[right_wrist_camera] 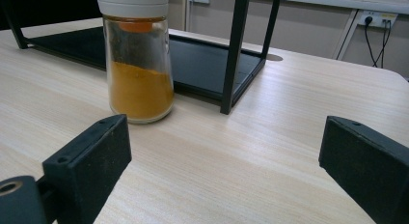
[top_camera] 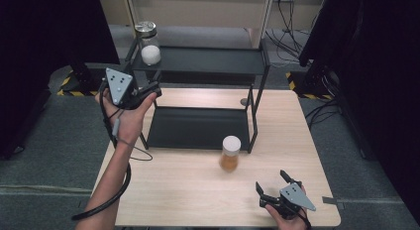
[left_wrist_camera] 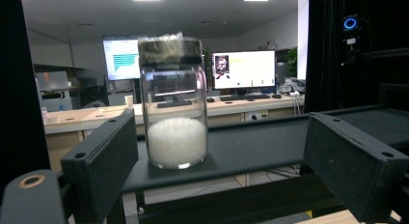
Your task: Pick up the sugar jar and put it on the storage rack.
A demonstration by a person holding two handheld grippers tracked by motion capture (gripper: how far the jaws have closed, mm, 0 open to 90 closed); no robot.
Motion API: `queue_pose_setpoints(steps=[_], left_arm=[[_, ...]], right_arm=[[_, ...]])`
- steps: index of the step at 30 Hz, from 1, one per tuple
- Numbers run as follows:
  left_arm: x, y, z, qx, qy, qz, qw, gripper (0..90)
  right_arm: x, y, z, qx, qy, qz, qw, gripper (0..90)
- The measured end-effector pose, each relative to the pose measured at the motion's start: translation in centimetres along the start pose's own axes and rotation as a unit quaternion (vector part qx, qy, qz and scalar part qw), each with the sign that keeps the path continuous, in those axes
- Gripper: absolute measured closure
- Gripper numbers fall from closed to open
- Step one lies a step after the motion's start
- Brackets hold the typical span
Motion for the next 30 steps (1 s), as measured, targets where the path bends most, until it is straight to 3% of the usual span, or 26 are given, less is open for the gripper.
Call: queue_pose_setpoints(steps=[7,13,15,18,30], left_arm=[[1.4,0.5,0.9,0.008,-0.005,-0.009,0.9999,10.9],[2.6,0.8,1.7,0.016,-0.012,-0.006,0.9998,10.8],[3.1,0.8,1.9,0.022,-0.015,0.007,0.9996,10.8],[3.9,1.0,2.4,0.021,-0.015,-0.003,0.9996,10.6],[6.6,1.6,3.7,0.028,-0.025,0.004,0.9993,10.7]], right_arm=[[0.0,0.0,0.0,0.0,0.0,0.0,1.0,4.5],[0.0,0.0,0.0,0.0,0.0,0.001,1.0,4.5],[0.0,0.0,0.0,0.0,0.0,0.001,1.0,4.5],[0.0,0.0,0.0,0.0,-0.001,0.002,1.0,4.5],[0.0,0.0,0.0,0.0,0.0,0.004,1.0,4.5]])
Point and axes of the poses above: each handheld gripper's, and its own axes: z roughly backward along the jaws, x roughly out of its underside, y roughly to its right, the point moved 3 cm from there along -z, roughly forward along the jaws, and after that the axes turned 1 degree about -z, right-handed, at the moved point
